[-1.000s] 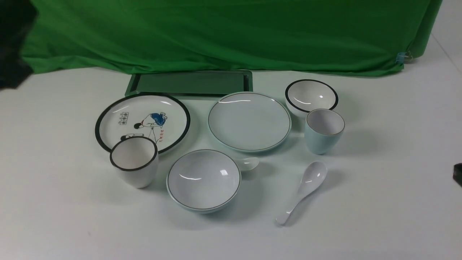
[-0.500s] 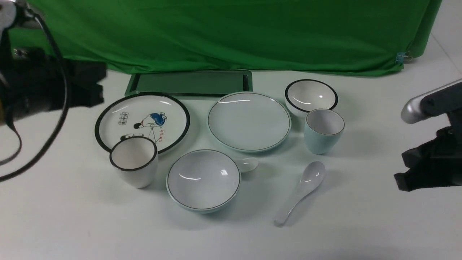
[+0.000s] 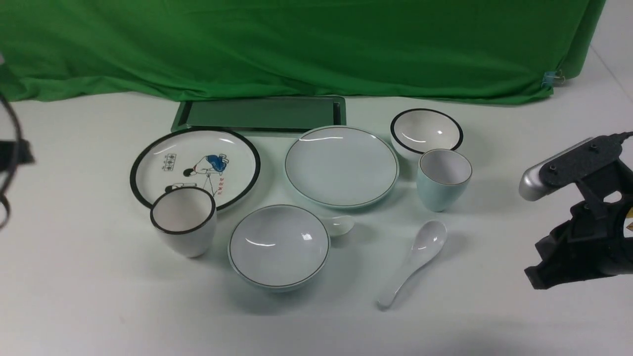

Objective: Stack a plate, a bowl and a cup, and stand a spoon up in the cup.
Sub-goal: Use the left arm to grab a blue rice bowl, then use the left arm to put the blue rice bowl into the blue large plate in the middle, then use the right arm to grab a blue teacup

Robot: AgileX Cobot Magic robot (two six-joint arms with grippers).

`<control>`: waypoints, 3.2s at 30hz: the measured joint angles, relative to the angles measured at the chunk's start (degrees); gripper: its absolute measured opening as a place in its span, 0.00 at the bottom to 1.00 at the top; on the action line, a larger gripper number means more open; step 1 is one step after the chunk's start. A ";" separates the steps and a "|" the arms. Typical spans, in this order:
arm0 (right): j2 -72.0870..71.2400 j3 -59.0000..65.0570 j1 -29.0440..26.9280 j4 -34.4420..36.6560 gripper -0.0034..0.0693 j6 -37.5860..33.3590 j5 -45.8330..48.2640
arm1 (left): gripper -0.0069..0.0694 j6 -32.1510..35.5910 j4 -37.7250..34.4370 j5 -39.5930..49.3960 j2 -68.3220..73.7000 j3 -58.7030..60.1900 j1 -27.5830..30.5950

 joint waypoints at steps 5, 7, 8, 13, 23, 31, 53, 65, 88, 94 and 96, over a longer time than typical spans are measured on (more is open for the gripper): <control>3.53 -0.80 0.00 5.99 0.08 -0.20 -1.61 | 0.08 31.18 -40.35 5.79 6.62 -0.13 -11.62; 4.46 -1.40 0.00 7.51 0.08 -0.80 -1.35 | 0.08 30.33 -38.05 3.76 9.52 -0.88 -17.19; 4.73 -1.70 0.14 7.98 0.08 -1.09 -1.09 | 0.08 28.70 -35.22 2.74 11.38 -1.71 -20.11; 5.00 -2.29 1.96 8.40 0.08 -1.50 -0.40 | 0.10 18.34 -19.42 2.57 21.55 -9.89 -29.12; 5.00 -2.29 3.36 8.40 0.09 -1.54 0.32 | 0.49 14.24 -9.70 11.33 40.85 -30.02 -29.74; 5.00 -2.29 3.42 8.40 0.10 -1.54 0.32 | 0.67 17.98 -8.58 13.38 46.97 -32.63 -29.34; 5.00 -2.29 3.42 8.40 0.13 -1.55 -3.11 | 0.08 33.05 -18.77 19.69 45.87 -43.12 -27.94; 5.00 -2.29 3.42 8.40 0.17 -1.38 -1.99 | 0.08 32.59 -20.18 -2.54 58.48 -52.22 -27.44; 26.46 -30.21 -2.72 8.41 0.71 3.73 0.79 | 0.60 26.67 -17.30 11.18 47.64 -56.04 -24.76; 37.40 -39.23 -3.11 8.41 0.65 4.15 3.58 | 0.33 26.79 -17.36 8.32 26.90 -41.07 -24.70; 38.37 -39.75 -3.06 8.41 0.60 3.99 3.58 | 0.29 26.79 -17.01 8.26 23.44 -37.91 -24.70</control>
